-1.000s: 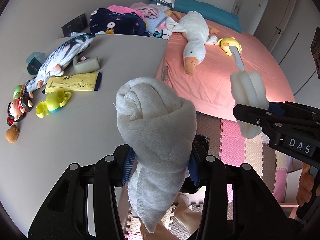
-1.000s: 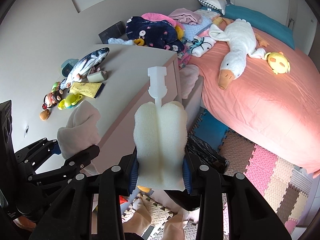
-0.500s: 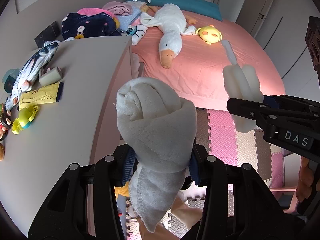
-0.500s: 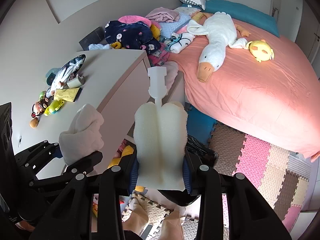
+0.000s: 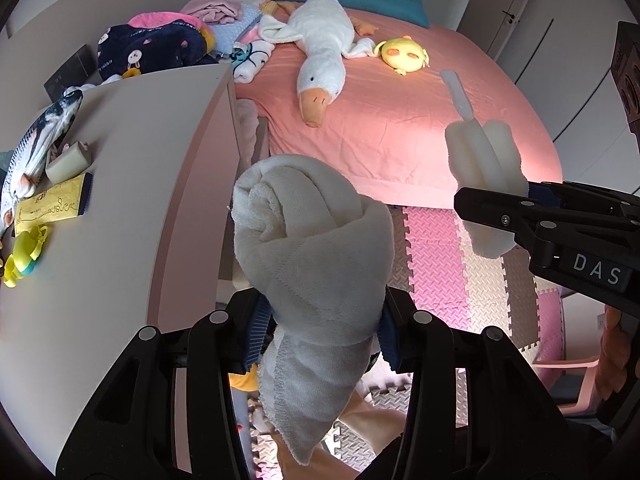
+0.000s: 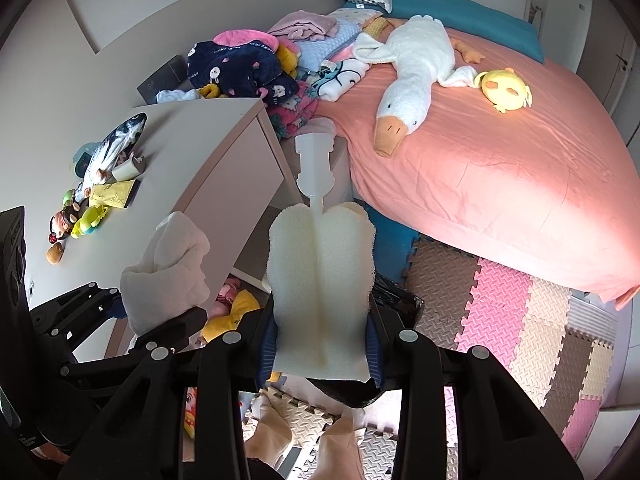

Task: Collect trash
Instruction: 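Open both tools to drop the towel and sponge into the bin, then move both tools back over the desk toward the remaining toys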

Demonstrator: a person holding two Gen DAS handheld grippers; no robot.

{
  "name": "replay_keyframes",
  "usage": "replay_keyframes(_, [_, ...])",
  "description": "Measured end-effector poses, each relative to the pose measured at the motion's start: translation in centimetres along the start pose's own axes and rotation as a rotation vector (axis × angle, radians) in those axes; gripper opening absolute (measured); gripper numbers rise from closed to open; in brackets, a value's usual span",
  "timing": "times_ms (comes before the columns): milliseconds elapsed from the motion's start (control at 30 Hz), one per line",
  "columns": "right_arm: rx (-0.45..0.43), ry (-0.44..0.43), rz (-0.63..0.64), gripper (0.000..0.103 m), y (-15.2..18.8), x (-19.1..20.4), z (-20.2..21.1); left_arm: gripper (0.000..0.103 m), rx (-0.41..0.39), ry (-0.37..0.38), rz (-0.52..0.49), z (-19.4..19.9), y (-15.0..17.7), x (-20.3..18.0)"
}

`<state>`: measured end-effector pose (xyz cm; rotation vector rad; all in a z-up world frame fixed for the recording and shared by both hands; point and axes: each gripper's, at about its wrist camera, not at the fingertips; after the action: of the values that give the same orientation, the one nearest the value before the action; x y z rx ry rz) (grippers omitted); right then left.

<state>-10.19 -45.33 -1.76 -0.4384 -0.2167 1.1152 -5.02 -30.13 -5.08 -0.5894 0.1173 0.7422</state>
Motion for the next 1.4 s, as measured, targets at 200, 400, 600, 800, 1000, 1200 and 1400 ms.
replay_keyframes(200, [0.011, -0.024, -0.03, 0.058, -1.0, -0.9, 0.0, 0.098, 0.009, -0.015, 0.008, -0.3, -0.5, 0.2])
replay_keyframes(400, [-0.019, -0.007, -0.071, 0.067, -1.6, -1.8, 0.6, 0.098, 0.014, -0.023, 0.045, -0.1, -0.9, 1.4])
replay_keyframes(600, [-0.003, -0.022, -0.067, 0.067, -1.5, -1.1, 0.1, 0.098, 0.007, -0.03, 0.088, 0.4, -0.6, 2.5])
replay_keyframes(800, [0.011, -0.034, -0.043, 0.067, -1.4, 0.2, -0.2, 0.098, 0.024, -0.031, 0.1, 0.3, -0.1, 3.0])
replay_keyframes(1000, [0.019, -0.051, -0.018, 0.067, -1.3, 1.7, -0.4, 0.098, 0.022, -0.036, 0.123, 0.7, 0.4, 3.8])
replay_keyframes(1200, [0.018, -0.084, 0.029, 0.067, -1.6, 4.5, -0.6, 0.098, 0.01, -0.056, 0.164, 1.6, 1.2, 5.7])
replay_keyframes(1400, [0.024, -0.119, 0.09, 0.067, -2.0, 7.9, -0.8, 0.098, -0.007, -0.089, 0.213, 3.1, 2.3, 8.1])
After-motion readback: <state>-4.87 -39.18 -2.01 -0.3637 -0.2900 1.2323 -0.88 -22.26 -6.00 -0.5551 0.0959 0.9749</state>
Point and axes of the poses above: each gripper's, at about its wrist camera, not at the fingertips, and z roughly against the way its jaws point, x to its left, y to its underside, and after that the axes turned 12 degrees about y, right-handed
